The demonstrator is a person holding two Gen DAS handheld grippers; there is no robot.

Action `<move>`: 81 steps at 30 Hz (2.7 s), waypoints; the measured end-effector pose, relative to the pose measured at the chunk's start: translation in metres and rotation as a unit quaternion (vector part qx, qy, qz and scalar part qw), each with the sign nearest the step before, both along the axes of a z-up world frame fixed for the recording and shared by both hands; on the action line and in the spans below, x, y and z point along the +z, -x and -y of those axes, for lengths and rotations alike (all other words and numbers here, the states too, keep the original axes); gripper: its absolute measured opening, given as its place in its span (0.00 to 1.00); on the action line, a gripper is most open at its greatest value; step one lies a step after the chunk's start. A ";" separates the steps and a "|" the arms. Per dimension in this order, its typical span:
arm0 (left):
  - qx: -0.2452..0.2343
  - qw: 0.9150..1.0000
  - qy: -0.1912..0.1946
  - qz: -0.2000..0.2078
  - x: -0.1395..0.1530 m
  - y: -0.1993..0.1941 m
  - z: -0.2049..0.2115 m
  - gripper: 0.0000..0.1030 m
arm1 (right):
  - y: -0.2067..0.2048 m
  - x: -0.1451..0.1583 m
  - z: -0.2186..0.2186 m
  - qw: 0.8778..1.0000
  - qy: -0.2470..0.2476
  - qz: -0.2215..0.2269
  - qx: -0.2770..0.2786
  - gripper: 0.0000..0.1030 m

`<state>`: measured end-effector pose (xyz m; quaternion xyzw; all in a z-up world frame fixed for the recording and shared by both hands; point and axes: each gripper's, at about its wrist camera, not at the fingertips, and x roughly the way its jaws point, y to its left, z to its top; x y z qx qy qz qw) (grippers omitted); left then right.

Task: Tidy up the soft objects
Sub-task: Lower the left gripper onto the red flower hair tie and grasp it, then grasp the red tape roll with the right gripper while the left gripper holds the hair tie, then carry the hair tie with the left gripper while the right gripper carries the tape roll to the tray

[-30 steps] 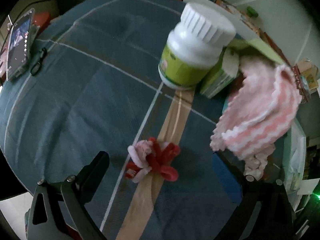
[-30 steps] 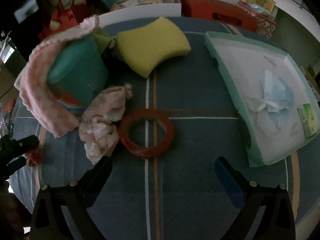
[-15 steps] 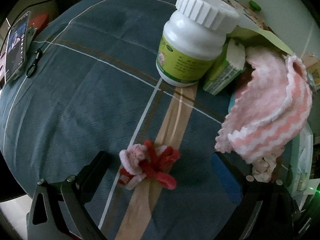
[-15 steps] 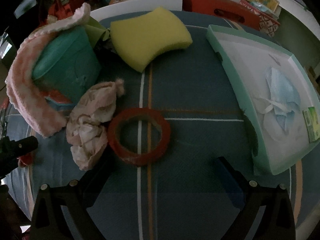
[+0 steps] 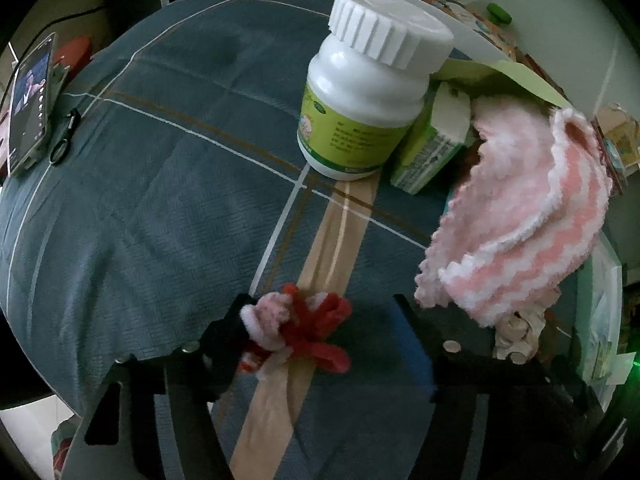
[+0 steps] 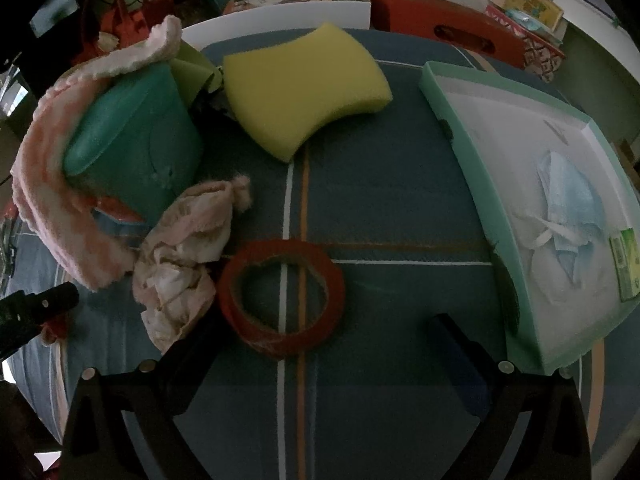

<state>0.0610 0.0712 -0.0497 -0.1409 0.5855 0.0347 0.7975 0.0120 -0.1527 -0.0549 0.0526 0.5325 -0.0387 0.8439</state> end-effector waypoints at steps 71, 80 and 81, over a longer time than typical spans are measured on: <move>0.044 0.994 0.041 0.092 0.044 0.011 -0.044 0.36 | 0.004 0.031 0.003 0.997 -0.037 0.075 -0.007 0.58; 0.015 0.987 0.063 0.144 0.096 0.021 -0.028 0.36 | 0.009 0.059 0.012 0.994 -0.030 0.103 -0.022 0.58; 0.009 0.986 0.064 0.150 0.103 0.021 -0.023 0.36 | 0.009 0.066 0.016 0.993 -0.030 0.108 -0.029 0.58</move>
